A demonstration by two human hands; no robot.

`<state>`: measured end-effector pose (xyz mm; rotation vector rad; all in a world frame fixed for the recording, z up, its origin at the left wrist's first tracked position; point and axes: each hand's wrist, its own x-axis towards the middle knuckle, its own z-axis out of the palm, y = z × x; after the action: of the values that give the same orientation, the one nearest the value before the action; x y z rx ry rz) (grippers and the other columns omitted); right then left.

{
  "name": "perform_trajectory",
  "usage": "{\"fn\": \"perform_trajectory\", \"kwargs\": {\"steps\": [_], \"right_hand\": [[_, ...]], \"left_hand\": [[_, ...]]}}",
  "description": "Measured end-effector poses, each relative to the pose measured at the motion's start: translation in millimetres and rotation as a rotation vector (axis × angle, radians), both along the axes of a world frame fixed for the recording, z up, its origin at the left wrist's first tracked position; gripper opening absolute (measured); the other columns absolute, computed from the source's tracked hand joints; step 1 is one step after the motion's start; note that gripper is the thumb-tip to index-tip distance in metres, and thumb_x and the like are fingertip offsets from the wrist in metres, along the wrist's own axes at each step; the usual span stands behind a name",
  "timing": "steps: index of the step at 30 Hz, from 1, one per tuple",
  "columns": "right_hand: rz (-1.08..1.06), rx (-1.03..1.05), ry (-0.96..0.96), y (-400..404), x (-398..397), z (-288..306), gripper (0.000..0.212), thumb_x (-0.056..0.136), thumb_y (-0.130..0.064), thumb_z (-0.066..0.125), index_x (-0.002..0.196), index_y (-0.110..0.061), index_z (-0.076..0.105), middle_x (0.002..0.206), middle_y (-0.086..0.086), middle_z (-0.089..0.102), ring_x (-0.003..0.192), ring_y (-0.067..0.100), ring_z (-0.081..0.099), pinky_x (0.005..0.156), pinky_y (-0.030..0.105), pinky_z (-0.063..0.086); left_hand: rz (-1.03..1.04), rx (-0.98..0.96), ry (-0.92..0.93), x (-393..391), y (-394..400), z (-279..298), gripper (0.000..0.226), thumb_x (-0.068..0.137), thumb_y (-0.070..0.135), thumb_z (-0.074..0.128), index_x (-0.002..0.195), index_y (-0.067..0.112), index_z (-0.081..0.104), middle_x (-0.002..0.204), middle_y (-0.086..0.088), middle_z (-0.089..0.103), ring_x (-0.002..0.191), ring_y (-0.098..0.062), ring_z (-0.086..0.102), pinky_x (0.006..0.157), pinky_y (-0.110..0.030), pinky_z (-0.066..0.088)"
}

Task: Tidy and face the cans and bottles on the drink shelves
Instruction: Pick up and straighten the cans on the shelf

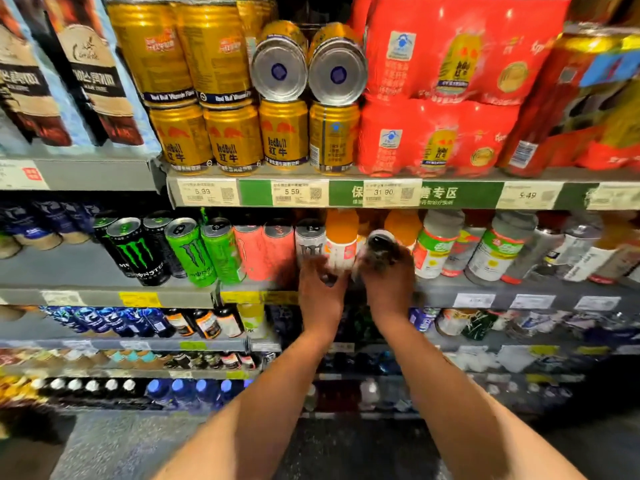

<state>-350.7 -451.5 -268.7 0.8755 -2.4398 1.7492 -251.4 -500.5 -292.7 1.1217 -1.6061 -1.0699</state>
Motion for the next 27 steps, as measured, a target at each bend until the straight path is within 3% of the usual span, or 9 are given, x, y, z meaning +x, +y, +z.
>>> {"fn": "perform_trajectory", "kwargs": {"steps": [2, 5, 8, 10, 12, 15, 21, 27], "right_hand": [[0.018, -0.048, -0.081, 10, -7, -4, 0.042, 0.072, -0.023, 0.078, 0.111, -0.016, 0.064, 0.105, 0.0, 0.069, 0.095, 0.016, 0.066, 0.085, 0.032, 0.053], [0.071, -0.172, -0.233, 35, -9, 2, 0.054, 0.076, -0.02, 0.086, 0.121, -0.018, 0.056, 0.107, -0.009, 0.066, 0.091, -0.007, 0.062, 0.08, 0.006, 0.046], [0.128, -0.264, -0.258, 59, -19, 6, 0.058, 0.073, -0.025, 0.088, 0.123, -0.022, 0.056, 0.111, -0.011, 0.068, 0.102, -0.002, 0.065, 0.091, 0.019, 0.051], [0.143, -0.321, -0.255, 74, -28, 10, 0.057, 0.071, -0.023, 0.088, 0.119, -0.018, 0.058, 0.108, -0.017, 0.067, 0.098, -0.008, 0.065, 0.09, 0.018, 0.052], [0.17, -0.376, -0.304, 91, -35, 12, 0.059, 0.068, -0.029, 0.087, 0.119, -0.018, 0.059, 0.108, -0.015, 0.069, 0.099, -0.002, 0.067, 0.091, 0.022, 0.053], [0.21, -0.439, -0.392, 113, -46, 12, 0.064, 0.066, -0.041, 0.089, 0.119, -0.025, 0.058, 0.11, -0.01, 0.071, 0.106, 0.008, 0.069, 0.094, 0.032, 0.055], [0.223, -0.425, -0.44, 145, -72, 1, 0.055, 0.066, -0.027, 0.085, 0.113, -0.032, 0.059, 0.112, -0.004, 0.07, 0.106, 0.014, 0.069, 0.096, 0.036, 0.055], [0.167, -0.456, -0.493, 162, -90, -9, 0.049, 0.069, -0.015, 0.083, 0.111, -0.026, 0.06, 0.111, -0.002, 0.069, 0.104, 0.012, 0.068, 0.092, 0.024, 0.055]], "left_hand": [[0.001, 0.034, 0.047, -14, 6, 0, 0.04, 0.083, 0.025, 0.08, 0.114, 0.012, 0.061, 0.105, -0.005, 0.069, 0.094, -0.019, 0.067, 0.087, -0.036, 0.053], [0.018, 0.026, 0.058, -33, 14, 5, 0.027, 0.089, 0.041, 0.072, 0.109, 0.026, 0.062, 0.104, 0.0, 0.07, 0.097, -0.022, 0.068, 0.082, -0.037, 0.054], [0.091, -0.041, 0.047, -50, 15, 0, 0.047, 0.079, 0.041, 0.071, 0.12, 0.022, 0.058, 0.113, -0.003, 0.064, 0.105, -0.026, 0.062, 0.089, -0.048, 0.051], [0.137, -0.027, 0.023, -60, 15, -3, 0.067, 0.07, 0.041, 0.07, 0.13, 0.015, 0.053, 0.123, -0.008, 0.058, 0.117, -0.029, 0.056, 0.099, -0.046, 0.046], [0.198, 0.007, 0.001, -69, 18, 0, 0.076, 0.072, 0.033, 0.071, 0.139, 0.012, 0.044, 0.135, -0.014, 0.052, 0.13, -0.036, 0.048, 0.107, -0.053, 0.04], [0.308, 0.005, -0.066, -83, 24, 8, 0.07, 0.083, 0.016, 0.071, 0.144, 0.003, 0.04, 0.142, -0.023, 0.046, 0.138, -0.043, 0.038, 0.109, -0.055, 0.035], [0.405, -0.026, -0.109, -96, 27, 7, 0.07, 0.085, 0.014, 0.074, 0.146, 0.01, 0.039, 0.148, -0.009, 0.047, 0.136, -0.027, 0.045, 0.106, -0.038, 0.037], [0.441, -0.039, -0.176, -97, 16, 3, 0.073, 0.08, 0.019, 0.081, 0.141, 0.008, 0.043, 0.133, -0.012, 0.048, 0.126, -0.032, 0.047, 0.102, -0.042, 0.039]]}}
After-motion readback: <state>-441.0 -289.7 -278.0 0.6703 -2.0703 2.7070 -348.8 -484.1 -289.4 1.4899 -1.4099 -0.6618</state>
